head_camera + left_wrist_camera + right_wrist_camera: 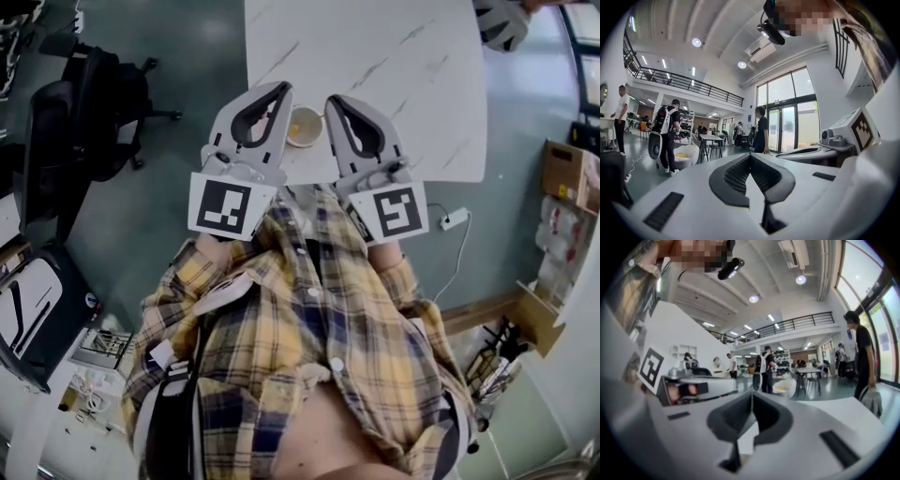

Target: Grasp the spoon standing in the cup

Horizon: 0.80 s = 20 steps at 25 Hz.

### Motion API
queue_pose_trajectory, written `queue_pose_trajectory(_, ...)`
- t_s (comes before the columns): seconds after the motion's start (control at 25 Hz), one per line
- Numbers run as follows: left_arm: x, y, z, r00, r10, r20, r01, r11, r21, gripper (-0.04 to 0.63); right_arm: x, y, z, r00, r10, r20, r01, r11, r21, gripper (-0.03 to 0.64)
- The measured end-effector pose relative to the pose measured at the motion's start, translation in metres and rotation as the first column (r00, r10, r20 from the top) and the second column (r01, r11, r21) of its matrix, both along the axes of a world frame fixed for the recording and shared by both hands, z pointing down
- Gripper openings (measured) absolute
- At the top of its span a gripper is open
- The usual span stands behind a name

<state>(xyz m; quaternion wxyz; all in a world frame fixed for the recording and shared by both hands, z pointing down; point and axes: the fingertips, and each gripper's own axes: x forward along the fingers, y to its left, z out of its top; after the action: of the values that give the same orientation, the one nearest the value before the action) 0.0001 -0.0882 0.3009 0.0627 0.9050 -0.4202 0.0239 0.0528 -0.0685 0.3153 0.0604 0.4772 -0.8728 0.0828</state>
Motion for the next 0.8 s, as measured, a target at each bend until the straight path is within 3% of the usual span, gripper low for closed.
queue_pose_trajectory(0.48,0.007,-0.019,-0.006,0.975,-0.220,0.023,0.220,0.975,0.015,0.016,0.010,-0.032,0.001,0.970,-0.243,-0.004,0.243,0.970,-0.013,0.034)
queue_pose_trajectory(0.8,0.001,-0.018,-0.001,0.974,-0.225,0.031,0.225,0.974,0.005,0.015,0.002,-0.032,0.006,0.961,-0.275,0.007,0.275,0.961,-0.023,0.034)
